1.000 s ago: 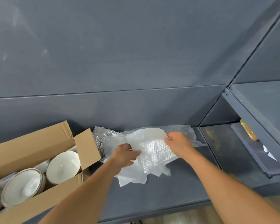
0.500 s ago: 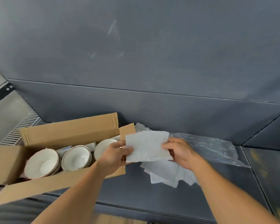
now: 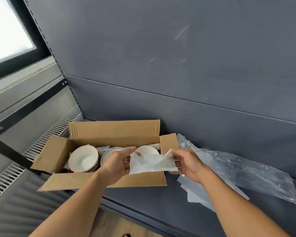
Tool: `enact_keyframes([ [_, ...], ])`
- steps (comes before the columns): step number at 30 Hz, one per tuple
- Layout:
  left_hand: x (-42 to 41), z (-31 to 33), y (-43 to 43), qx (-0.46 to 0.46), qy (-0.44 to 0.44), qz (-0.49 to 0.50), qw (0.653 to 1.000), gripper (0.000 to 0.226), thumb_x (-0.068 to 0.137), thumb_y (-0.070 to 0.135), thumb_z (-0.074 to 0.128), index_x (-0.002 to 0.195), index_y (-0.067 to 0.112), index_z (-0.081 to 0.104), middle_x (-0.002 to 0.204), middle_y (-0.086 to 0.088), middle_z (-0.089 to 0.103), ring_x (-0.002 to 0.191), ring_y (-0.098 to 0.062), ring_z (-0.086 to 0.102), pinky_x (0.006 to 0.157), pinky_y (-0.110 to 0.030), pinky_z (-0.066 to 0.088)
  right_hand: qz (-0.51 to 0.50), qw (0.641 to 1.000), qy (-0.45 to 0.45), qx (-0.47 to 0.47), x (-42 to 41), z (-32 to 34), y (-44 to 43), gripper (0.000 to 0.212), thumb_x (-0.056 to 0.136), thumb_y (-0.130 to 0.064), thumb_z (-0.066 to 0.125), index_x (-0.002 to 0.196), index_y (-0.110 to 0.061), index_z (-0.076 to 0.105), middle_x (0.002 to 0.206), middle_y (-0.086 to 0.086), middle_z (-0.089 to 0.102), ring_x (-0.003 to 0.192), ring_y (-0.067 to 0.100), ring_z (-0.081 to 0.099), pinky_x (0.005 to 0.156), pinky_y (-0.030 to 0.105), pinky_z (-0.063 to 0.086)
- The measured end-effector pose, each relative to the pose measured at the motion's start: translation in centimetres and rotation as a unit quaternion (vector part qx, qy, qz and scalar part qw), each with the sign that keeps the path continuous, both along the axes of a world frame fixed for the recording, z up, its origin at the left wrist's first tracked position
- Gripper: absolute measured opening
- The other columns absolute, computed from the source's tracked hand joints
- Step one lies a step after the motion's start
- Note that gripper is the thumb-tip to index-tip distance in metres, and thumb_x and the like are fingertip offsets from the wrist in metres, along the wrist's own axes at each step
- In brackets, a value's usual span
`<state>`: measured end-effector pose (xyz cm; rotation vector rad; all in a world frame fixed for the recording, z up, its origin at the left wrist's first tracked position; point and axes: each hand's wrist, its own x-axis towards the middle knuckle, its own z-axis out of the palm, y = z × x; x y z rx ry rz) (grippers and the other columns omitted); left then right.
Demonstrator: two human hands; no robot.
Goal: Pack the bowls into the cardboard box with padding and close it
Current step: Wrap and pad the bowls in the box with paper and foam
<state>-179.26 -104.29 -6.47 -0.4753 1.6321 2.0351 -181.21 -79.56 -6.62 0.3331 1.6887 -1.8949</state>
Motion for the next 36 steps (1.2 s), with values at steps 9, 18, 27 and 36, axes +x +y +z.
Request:
enact_keyframes([
  [9, -0.1, -0.2, -3.9, -0.036, -0.005, 0.01, 0.999, 0.023, 0.082, -0.012, 0.064, 0.099, 0.002, 0.069, 0.091, -0.01, 0.069, 0.079, -0.025, 0.067, 0.06, -0.03, 0.054, 0.06, 0.995, 0.041, 0.073, -1.2, -1.0, -4.4, 0.032, 0.081, 0.007, 0.07, 0.106, -0.011, 0.064, 0.096, 0.004, 0.068, 0.08, 0.017, 0.067, 0.056, 0.027, 0.052],
  [18, -1.3, -1.6, -7.0, -0.102, 0.051, 0.024, 0.993, 0.024, 0.084, -0.006, 0.068, 0.107, 0.0, 0.07, 0.108, -0.02, 0.07, 0.098, -0.035, 0.069, 0.082, -0.038, 0.059, 0.057, 0.997, 0.021, 0.043, -2.7, -1.9, -7.8, 0.025, 0.092, 0.003, 0.061, 0.116, -0.003, 0.065, 0.107, 0.009, 0.072, 0.093, 0.021, 0.07, 0.068, 0.028, 0.058],
  [27, -1.4, -1.8, -8.7, 0.006, 0.002, 0.056, 0.998, 0.016, 0.09, -0.001, 0.064, 0.094, 0.009, 0.076, 0.109, -0.021, 0.064, 0.076, -0.025, 0.067, 0.066, -0.029, 0.056, 0.028, 0.994, -0.055, -0.085, -3.5, -2.7, -8.9, 0.023, 0.096, -0.005, 0.058, 0.118, -0.006, 0.066, 0.1, 0.017, 0.066, 0.058, 0.016, 0.058, 0.05, 0.018, 0.053],
  [36, -1.4, -0.7, -11.0, 0.107, -0.018, 0.048, 0.993, 0.03, 0.091, -0.004, 0.046, 0.09, -0.003, 0.076, 0.102, -0.017, 0.068, 0.077, -0.023, 0.066, 0.064, -0.024, 0.058, 0.066, 0.982, -0.083, -0.156, -4.4, -2.1, -9.8, 0.03, 0.088, -0.011, 0.058, 0.108, 0.006, 0.071, 0.093, 0.02, 0.067, 0.073, 0.022, 0.065, 0.061, 0.025, 0.057],
])
